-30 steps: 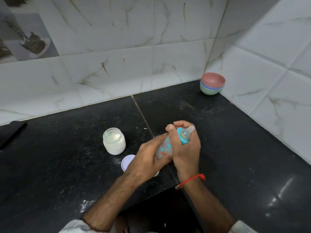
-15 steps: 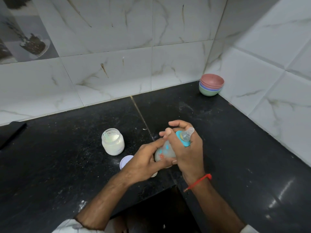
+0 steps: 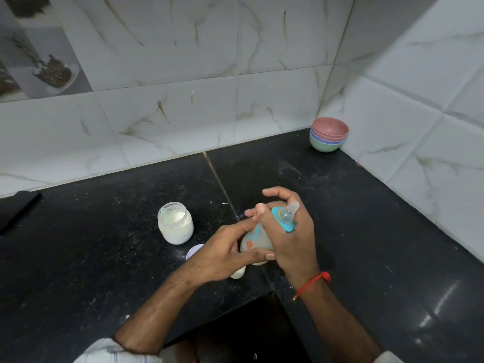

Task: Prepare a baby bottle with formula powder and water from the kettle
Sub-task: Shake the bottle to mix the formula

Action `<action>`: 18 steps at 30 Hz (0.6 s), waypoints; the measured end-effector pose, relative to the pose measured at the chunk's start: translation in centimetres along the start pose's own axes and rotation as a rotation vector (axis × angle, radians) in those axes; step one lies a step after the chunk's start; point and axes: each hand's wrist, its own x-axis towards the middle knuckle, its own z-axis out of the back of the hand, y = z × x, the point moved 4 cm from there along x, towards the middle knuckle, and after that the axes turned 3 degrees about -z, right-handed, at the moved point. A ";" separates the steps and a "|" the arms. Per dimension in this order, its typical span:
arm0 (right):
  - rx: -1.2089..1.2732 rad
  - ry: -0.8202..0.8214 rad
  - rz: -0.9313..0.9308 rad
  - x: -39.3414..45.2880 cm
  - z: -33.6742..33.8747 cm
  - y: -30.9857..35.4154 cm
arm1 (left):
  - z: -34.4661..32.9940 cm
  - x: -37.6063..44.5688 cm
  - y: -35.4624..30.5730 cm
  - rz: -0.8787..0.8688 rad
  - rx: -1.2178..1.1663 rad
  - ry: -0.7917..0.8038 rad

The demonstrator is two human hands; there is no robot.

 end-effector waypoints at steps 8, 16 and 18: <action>0.059 0.165 0.033 1.1 0.8 0.0 | 1.4 0.5 0.7 0.059 -0.097 -0.112; 0.048 0.287 -0.088 0.6 0.9 -1.2 | 2.2 0.9 1.9 0.144 -0.139 0.008; 0.011 0.320 -0.118 0.7 1.0 -1.4 | 2.4 0.9 1.9 0.152 -0.143 0.044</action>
